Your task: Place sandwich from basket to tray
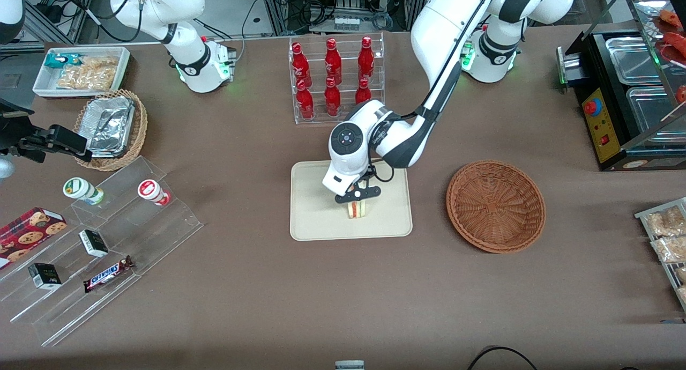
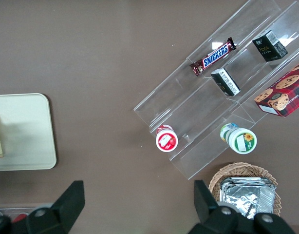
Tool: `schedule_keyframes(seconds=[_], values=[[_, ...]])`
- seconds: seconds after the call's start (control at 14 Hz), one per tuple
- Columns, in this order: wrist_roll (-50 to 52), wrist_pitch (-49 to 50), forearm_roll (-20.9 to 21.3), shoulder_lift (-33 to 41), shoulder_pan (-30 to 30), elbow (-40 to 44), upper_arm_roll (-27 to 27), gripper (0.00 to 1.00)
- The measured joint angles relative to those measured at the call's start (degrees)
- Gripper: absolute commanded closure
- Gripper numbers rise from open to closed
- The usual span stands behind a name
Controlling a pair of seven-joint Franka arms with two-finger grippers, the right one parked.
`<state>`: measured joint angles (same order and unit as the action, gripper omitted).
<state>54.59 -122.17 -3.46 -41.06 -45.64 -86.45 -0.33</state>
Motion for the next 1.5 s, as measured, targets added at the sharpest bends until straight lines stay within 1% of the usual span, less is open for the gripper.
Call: schedule_keyframes(seconds=[0.43, 0.71, 0.86, 1.07, 1.29, 1.5], values=[[0.0, 2.2, 0.1, 1.1, -0.3, 4.1, 0.2, 0.0], [-1.3, 9.5, 0.2, 6.3, 0.8, 5.1, 1.5, 0.0], [-2.1, 14.1, 0.2, 9.4, 3.2, 5.1, 1.9, 0.0], [-3.3, 18.4, 0.4, 11.7, 7.5, 4.6, 2.1, 0.0], [-8.4, 19.8, 0.4, 13.4, 12.0, 3.2, 2.2, 0.0], [-14.4, 20.2, 0.4, 17.3, 15.8, -1.4, 2.3, 0.0]])
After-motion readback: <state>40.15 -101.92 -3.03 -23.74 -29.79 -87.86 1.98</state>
